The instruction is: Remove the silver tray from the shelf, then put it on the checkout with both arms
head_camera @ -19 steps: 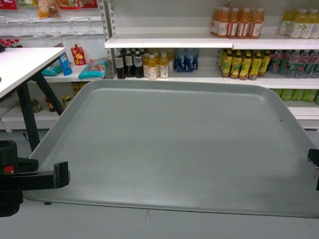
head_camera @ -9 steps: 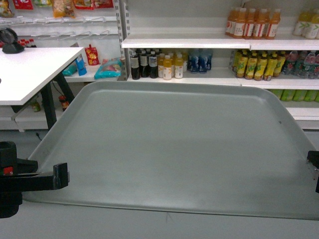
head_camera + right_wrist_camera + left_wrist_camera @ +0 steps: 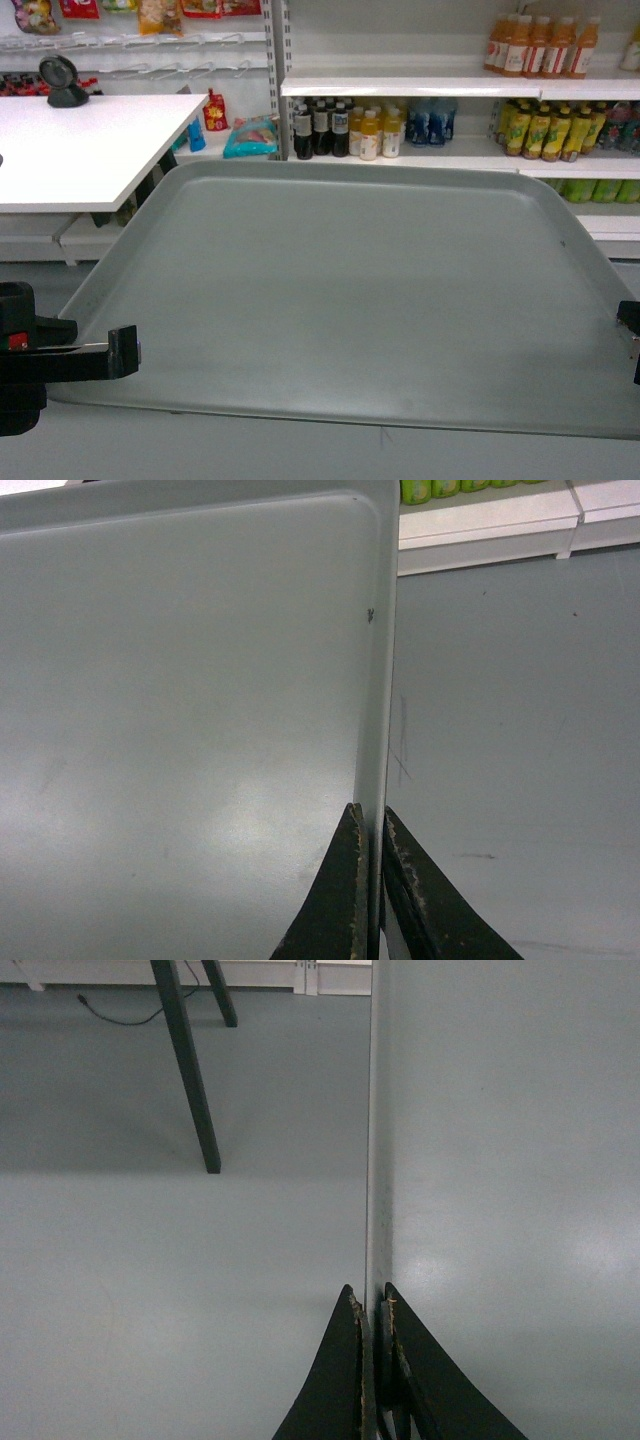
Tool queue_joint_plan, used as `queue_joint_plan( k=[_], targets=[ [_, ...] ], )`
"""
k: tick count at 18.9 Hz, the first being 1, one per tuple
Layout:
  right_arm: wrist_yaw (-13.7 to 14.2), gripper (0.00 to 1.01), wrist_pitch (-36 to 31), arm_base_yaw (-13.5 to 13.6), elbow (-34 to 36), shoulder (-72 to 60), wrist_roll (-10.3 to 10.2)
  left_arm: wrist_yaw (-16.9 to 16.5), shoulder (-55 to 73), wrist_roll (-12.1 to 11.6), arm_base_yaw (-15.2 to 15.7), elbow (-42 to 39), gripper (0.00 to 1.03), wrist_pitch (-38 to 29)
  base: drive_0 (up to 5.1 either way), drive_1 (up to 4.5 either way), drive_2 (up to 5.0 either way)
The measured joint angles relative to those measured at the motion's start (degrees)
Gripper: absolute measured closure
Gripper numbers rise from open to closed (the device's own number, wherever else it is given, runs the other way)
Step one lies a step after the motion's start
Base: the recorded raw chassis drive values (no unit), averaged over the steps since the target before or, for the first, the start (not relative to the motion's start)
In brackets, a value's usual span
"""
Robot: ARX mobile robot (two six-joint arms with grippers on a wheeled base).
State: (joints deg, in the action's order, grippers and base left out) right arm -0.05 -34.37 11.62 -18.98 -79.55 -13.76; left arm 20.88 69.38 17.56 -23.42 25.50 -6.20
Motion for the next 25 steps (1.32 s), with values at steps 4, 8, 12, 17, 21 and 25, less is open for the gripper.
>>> queue_joint_plan(
  k=[4, 8, 12, 17, 21, 25],
  targets=[
    [0.00, 0.98, 0.00, 0.00, 0.00, 0.00, 0.00, 0.00, 0.02, 0.00, 0.00, 0.00, 1.00, 0.04, -5.0, 2.36, 2.4],
    [0.00, 0.98, 0.02, 0.00, 0.00, 0.00, 0.00, 0.02, 0.02, 0.00, 0.00, 0.00, 1.00, -0.09, -4.9, 2.45, 2.5],
    [0.00, 0.98, 0.15, 0.02, 0.02, -0.24, 0.00, 0.04, 0.02, -0.02, 0.00, 0.00, 1.00, 0.15, -4.8, 2.52, 2.5],
    [-0.02, 0.98, 0.00, 0.00, 0.00, -0.17, -0.02, 0.04, 0.02, 0.00, 0.00, 0.00, 1.00, 0.00, -4.9, 2.43, 2.4],
    [0.00, 0.98, 0.07, 0.00, 0.00, -0.17, -0.02, 0.04, 0.02, 0.00, 0.00, 0.00, 1.00, -0.02, -4.9, 2.45, 2.5],
    [0.00, 0.98, 0.02, 0.02, 0.00, -0.15, -0.04, 0.04, 0.02, -0.02, 0.00, 0.00, 1.00, -0.02, -5.0, 2.37, 2.4]
  ],
)
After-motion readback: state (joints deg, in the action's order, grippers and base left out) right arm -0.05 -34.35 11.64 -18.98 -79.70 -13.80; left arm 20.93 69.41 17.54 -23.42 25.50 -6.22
